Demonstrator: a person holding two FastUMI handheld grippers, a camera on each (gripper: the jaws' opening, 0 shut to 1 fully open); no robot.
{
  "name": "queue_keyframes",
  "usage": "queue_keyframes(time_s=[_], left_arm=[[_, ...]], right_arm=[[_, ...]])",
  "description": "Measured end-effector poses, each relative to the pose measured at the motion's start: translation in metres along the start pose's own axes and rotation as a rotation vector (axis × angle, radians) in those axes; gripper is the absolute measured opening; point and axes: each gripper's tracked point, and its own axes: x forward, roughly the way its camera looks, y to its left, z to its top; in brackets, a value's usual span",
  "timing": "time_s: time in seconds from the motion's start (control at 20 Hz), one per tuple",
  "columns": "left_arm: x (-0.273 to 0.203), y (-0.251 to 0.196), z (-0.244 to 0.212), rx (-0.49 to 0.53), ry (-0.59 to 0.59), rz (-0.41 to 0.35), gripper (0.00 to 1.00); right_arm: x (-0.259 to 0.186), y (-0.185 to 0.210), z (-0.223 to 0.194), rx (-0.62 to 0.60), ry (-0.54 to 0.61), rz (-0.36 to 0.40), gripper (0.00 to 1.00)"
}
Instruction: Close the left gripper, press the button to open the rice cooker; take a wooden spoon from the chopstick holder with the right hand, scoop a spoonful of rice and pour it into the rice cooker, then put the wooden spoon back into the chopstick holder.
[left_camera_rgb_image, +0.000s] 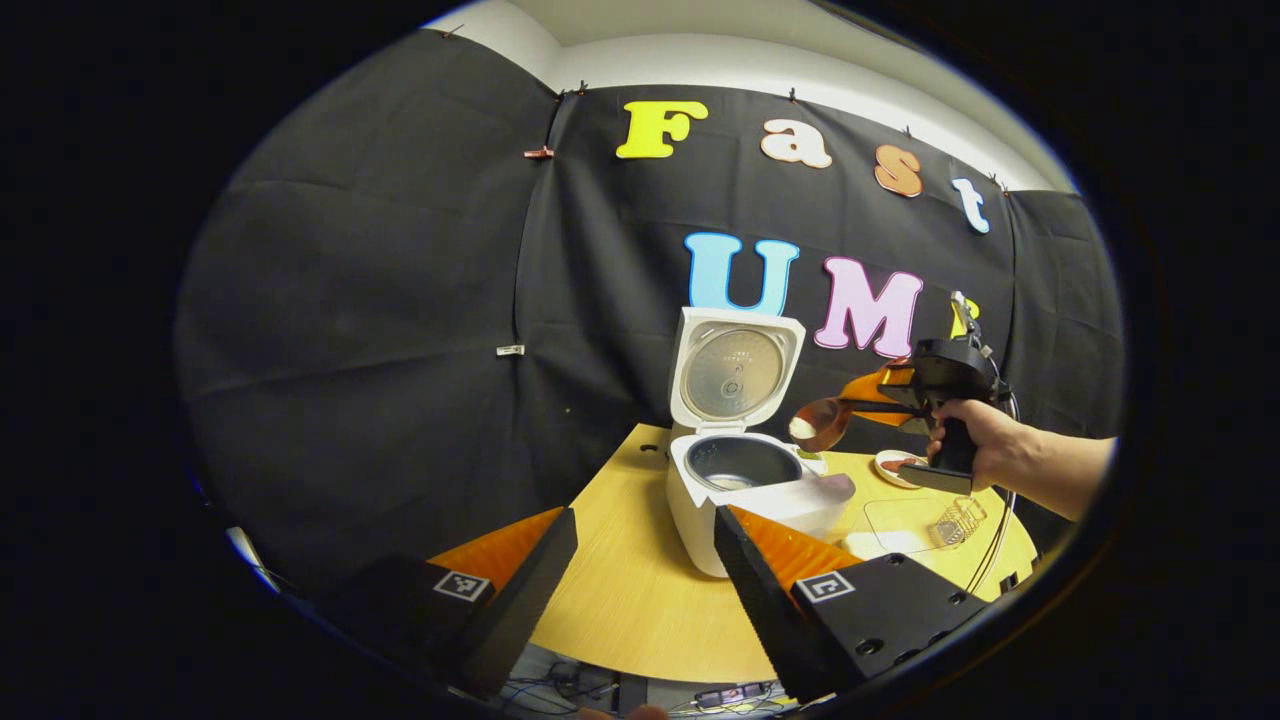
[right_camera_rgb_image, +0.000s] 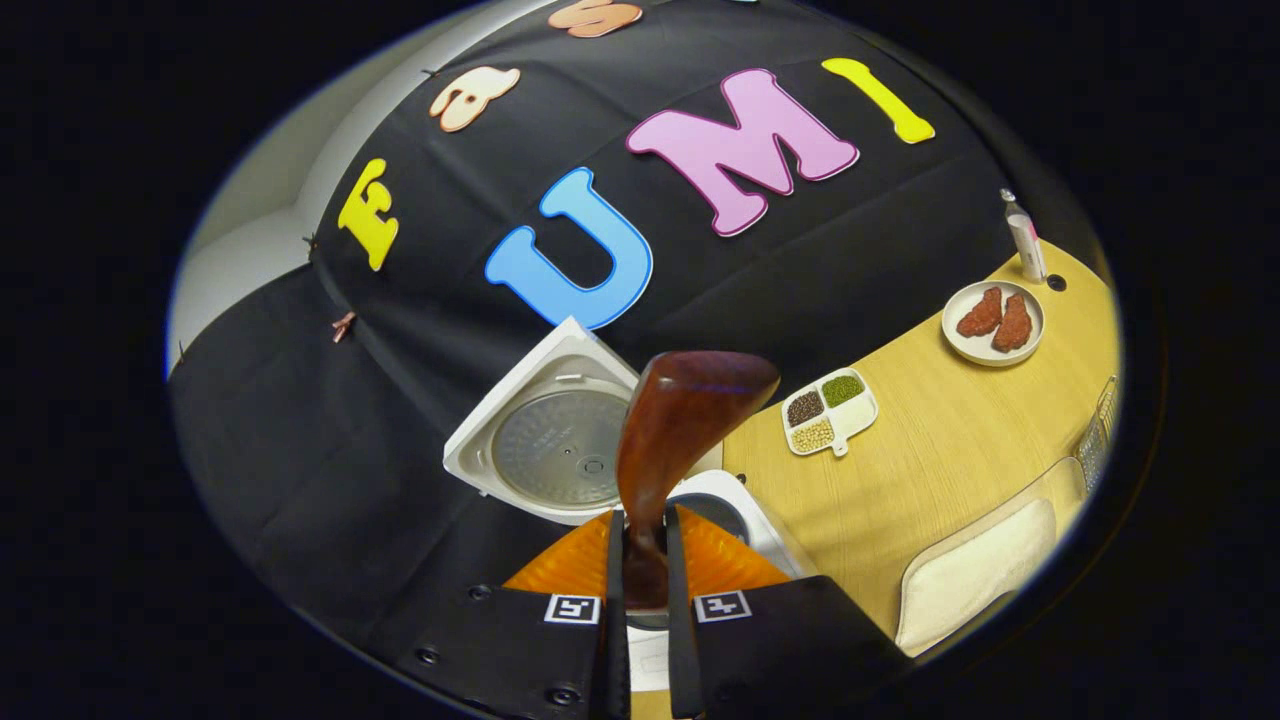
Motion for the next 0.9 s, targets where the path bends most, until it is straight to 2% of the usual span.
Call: queue_keyframes(time_s=[0.2,0.5,0.9], left_arm=[[-0.003,0.009,-0.004,-0.006,0.005,0.016,0.95],[-0.002,0.013,-0.011,-0.028,0.019,0.024,0.95],[-0.004,0.02,-0.014,-0.038,0.021,0.043,0.95]], right_arm=[[0.02,0.003,-0.007,-0.099,-0.008,-0.031,0.2],[0.041,0.009,-0.014,-0.363,0.005,-0.063,0.2],[0.058,0.023,-0.028,-0.572,0.037,-0.027,0.19]])
